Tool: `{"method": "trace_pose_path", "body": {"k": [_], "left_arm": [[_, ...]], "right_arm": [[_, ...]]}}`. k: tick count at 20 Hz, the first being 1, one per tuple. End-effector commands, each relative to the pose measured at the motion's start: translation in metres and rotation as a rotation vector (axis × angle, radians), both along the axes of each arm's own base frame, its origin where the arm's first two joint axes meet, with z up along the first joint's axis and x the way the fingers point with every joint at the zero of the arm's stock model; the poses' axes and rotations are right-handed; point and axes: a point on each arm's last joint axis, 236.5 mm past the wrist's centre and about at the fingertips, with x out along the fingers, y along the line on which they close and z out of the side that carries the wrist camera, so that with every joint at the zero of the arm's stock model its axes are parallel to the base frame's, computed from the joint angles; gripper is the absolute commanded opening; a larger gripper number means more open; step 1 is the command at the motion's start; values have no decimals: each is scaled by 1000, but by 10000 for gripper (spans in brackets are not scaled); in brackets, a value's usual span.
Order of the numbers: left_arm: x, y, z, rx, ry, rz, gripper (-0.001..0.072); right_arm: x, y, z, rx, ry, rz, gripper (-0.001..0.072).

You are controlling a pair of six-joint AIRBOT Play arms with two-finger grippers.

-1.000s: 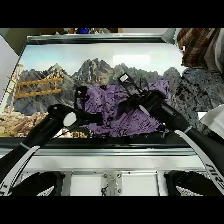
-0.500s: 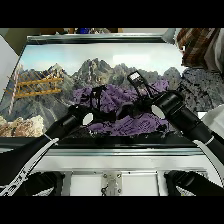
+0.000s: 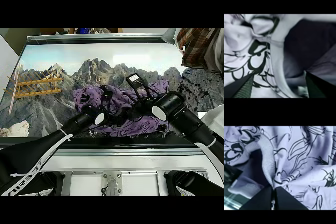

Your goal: Fold the clothes and pants, and hang the long-sleeved shirts on hangers.

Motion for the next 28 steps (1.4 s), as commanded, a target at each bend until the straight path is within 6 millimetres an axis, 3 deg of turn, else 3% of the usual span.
{"method": "trace_pose_path", "body": {"k": [1,6,9,12,13,14,15,17,18,20,22,23,25,26,28], "left_arm": [[-5,5,-27,53,52,-8,677],[13,37,-29,76,86,75,676],[19,36,-28,60,71,88,674],[21,36,-21,61,65,84,24],[26,38,-10,59,49,76,16],[36,40,13,41,14,68,16],[47,42,49,11,-45,50,16],[65,45,145,-92,-194,54,16],[67,45,205,-158,-300,47,16],[53,46,311,-270,-506,-4,16],[22,46,388,-370,-646,-48,16],[4,44,415,-411,-689,-74,15],[-27,42,445,-468,-729,-124,15],[-38,42,450,-475,-729,-145,15],[-48,53,433,-393,-689,-147,15]], "right_arm": [[-4,0,11,15,-18,5,29],[-17,-12,30,15,-31,-1,29],[-21,-15,35,18,-35,-3,29],[-23,-19,32,1,-21,-5,29],[-22,-23,33,-19,-30,-9,29],[-17,-33,38,-51,-52,-20,29],[-11,-41,49,-69,-77,-37,29],[-1,-50,90,-39,-129,-84,28],[0,-53,116,-14,-159,-101,28],[-3,-57,170,59,-216,-152,28],[-12,-64,214,123,-264,-188,28],[-17,-67,228,143,-278,-198,28],[-26,-73,246,165,-291,-211,28],[-30,-76,247,162,-283,-215,28],[-42,-83,235,140,-213,-251,28]]}}
